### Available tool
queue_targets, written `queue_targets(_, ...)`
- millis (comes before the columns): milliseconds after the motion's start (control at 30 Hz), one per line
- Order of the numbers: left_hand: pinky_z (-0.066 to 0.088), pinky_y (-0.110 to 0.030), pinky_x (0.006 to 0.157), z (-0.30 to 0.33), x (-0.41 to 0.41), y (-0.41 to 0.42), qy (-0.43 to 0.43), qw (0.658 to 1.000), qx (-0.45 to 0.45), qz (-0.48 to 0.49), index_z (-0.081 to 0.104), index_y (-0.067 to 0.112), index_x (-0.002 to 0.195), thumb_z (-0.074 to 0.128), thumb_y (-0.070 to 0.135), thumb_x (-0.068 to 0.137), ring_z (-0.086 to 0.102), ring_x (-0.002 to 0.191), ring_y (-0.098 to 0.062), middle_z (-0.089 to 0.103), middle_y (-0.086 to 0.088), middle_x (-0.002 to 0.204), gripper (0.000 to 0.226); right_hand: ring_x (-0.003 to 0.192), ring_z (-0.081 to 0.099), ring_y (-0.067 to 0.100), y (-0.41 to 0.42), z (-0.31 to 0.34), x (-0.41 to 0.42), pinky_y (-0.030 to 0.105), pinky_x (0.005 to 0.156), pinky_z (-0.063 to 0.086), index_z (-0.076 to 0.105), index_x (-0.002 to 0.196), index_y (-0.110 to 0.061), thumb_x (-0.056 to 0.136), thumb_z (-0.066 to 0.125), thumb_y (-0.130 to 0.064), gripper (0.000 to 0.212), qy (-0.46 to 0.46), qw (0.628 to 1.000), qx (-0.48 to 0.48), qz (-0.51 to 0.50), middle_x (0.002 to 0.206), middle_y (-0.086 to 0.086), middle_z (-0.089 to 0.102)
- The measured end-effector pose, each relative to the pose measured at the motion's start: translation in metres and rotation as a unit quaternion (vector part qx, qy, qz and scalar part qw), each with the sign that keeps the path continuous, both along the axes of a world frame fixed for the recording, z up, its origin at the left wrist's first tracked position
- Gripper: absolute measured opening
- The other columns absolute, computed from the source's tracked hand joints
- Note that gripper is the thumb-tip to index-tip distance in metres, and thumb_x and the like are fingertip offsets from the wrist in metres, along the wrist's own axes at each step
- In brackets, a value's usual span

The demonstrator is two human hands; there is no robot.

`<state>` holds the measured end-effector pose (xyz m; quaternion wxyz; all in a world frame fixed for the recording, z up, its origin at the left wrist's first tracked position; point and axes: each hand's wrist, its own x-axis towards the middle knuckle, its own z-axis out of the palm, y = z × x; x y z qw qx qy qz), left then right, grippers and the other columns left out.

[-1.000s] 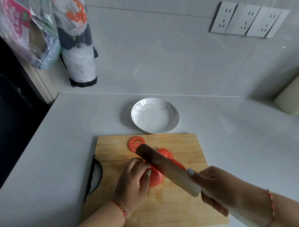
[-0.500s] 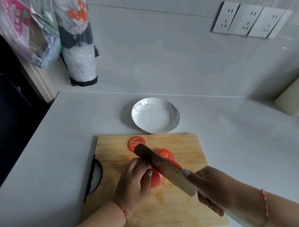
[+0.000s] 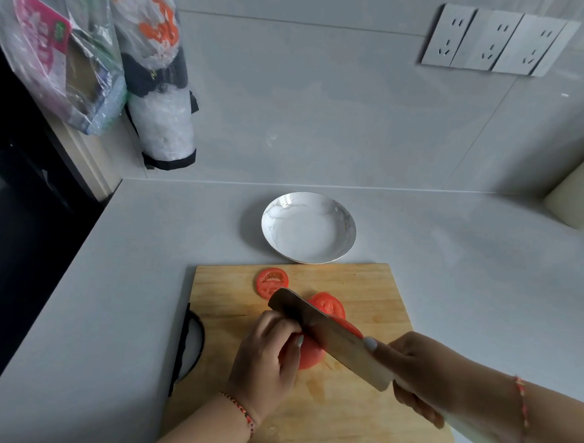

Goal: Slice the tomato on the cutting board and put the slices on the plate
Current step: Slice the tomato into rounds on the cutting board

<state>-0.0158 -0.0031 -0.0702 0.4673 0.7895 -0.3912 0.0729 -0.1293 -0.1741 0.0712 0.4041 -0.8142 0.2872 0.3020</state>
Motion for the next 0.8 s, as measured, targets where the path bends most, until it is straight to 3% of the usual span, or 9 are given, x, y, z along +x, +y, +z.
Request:
queue_targets(100, 0.048, -0.021, 0.073, -0.001, 0.001, 0.0, -0.002, 1.0, -0.002, -0.002, 0.057, 0.025, 0.094, 0.052, 0.025, 0.087, 0.055, 0.087, -0.008, 0.053, 0.007, 0.097, 0.009, 0.029, 0.044, 0.007, 0.003, -0.008, 0.006, 0.024, 0.055, 0.048, 0.061, 0.078, -0.005, 0.09, 0.031, -0.063, 0.066, -0.011, 1.0, -0.005, 0.007, 0.039, -0.004, 0.051)
queue_targets(333, 0.042, -0.011, 0.075, 0.0, -0.001, 0.0, -0.004, 1.0, 0.007, 0.009, 0.059, 0.023, 0.091, 0.051, 0.028, 0.088, 0.054, 0.085, -0.006, 0.055, 0.005, 0.094, 0.01, 0.037, 0.047, 0.018, 0.008, -0.026, 0.032, 0.015, 0.036, 0.039, 0.059, 0.076, -0.004, 0.09, 0.031, -0.064, 0.067, -0.041, 0.999, -0.017, 0.008, 0.064, 0.018, 0.056)
queue_targets(533, 0.044, -0.016, 0.075, 0.001, -0.001, -0.001, -0.003, 1.0, -0.003, 0.011, 0.058, 0.022, 0.091, 0.053, 0.023, 0.086, 0.055, 0.084, -0.009, 0.054, 0.005, 0.093, 0.007, 0.029, 0.045, 0.009, -0.002, -0.023, 0.005, 0.021, 0.045, 0.045, 0.054, 0.069, -0.008, 0.091, 0.032, -0.062, 0.062, -0.002, 1.0, -0.003, -0.012, 0.039, -0.004, 0.051)
queue_targets(667, 0.044, -0.016, 0.076, 0.0, -0.001, 0.0, -0.004, 1.0, -0.002, 0.011, 0.058, 0.023, 0.093, 0.052, 0.024, 0.087, 0.055, 0.085, -0.009, 0.054, 0.005, 0.094, 0.008, 0.033, 0.047, 0.011, 0.002, -0.028, 0.01, 0.019, 0.043, 0.045, 0.058, 0.078, -0.006, 0.091, 0.031, -0.062, 0.064, -0.002, 1.0, -0.013, 0.006, 0.047, 0.001, 0.052)
queue_targets(800, 0.046, -0.016, 0.075, 0.0, -0.002, 0.0, -0.006, 1.0, 0.007, 0.017, 0.06, 0.022, 0.094, 0.053, 0.027, 0.088, 0.055, 0.087, -0.007, 0.053, 0.007, 0.098, 0.011, 0.032, 0.045, 0.012, 0.011, -0.039, 0.032, 0.019, 0.038, 0.043, 0.054, 0.07, -0.008, 0.092, 0.031, -0.061, 0.062, -0.036, 0.999, -0.02, 0.02, 0.049, 0.002, 0.052)
